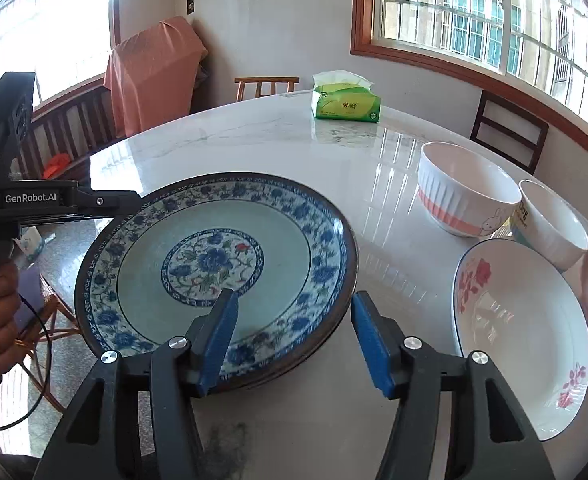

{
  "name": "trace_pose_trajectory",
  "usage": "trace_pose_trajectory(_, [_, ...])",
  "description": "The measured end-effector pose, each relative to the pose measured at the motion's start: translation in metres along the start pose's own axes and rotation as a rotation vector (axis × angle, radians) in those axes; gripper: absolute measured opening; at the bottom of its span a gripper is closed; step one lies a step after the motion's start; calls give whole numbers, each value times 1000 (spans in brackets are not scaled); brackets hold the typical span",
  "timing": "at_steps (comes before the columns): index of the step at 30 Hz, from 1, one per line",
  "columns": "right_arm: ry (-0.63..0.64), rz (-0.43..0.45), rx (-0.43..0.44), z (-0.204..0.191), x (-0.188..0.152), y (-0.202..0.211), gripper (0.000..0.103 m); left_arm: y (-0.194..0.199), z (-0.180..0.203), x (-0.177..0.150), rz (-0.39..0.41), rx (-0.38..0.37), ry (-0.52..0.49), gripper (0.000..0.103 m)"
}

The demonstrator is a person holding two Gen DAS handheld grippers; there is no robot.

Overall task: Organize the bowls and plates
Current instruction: 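Open both grippers and release the stacked plate, then grasp the rim of the white pink-flowered plate with both grippers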

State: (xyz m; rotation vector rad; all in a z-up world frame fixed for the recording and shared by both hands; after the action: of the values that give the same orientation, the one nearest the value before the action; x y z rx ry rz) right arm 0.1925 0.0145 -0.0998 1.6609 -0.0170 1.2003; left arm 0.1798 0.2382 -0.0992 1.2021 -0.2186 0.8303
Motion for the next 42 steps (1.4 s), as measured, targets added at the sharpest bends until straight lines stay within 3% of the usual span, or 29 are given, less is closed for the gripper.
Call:
trace_pose_trajectory(6, [10,46,-23,0,4,2,70,6,7,0,16,-13,7,33])
trace_pose_trajectory(10, [-162,103,28,30,4,14,77,13,22,-6,35,-15,-23,33])
trace_pose_trajectory(16, [-424,154,63,88,-16,36,78,22,74,-24,41,-26,-170,34])
trace_pose_trajectory(20, [-548,243,25,134,-43,70,78,21,118,-41,27,-49,-284,36])
trace_pose_trajectory(23, [-614,233,-67,177,-69,88,80,17,151,-51,4,-93,-335,37])
trace_pose_trajectory(26, [-706,187,-104,217,-91,93,80,6,185,-55,-47,-161,-361,40])
trace_pose_trajectory(29, [-802,162,-20,243,-100,86,79,-12,218,-52,-103,-212,-367,42])
trace_pose_trajectory(32, [-845,99,39,254,-101,69,70,-33,242,-39,-117,-216,-356,44])
trace_pose_trajectory(39, [-767,12,6,260,-94,47,60,-106,256,-18,-269,-235,-193,44])
trace_pose_trajectory(42, [-721,-32,0,262,-91,37,54,-125,256,-15,-291,-228,-150,44])
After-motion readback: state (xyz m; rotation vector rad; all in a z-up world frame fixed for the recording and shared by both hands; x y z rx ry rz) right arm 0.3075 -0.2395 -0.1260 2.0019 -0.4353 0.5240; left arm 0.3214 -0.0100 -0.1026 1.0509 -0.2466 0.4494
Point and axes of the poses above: each gripper's, at about its wrist camera, not at the fingertips, and y roughly against the way its jaws point, z to its right, x to its top, the point moved 8 cm from there along -y, roughly the way its jaws point, and after that the axes turned 5 degrees about -z, right-handed, at the moved point
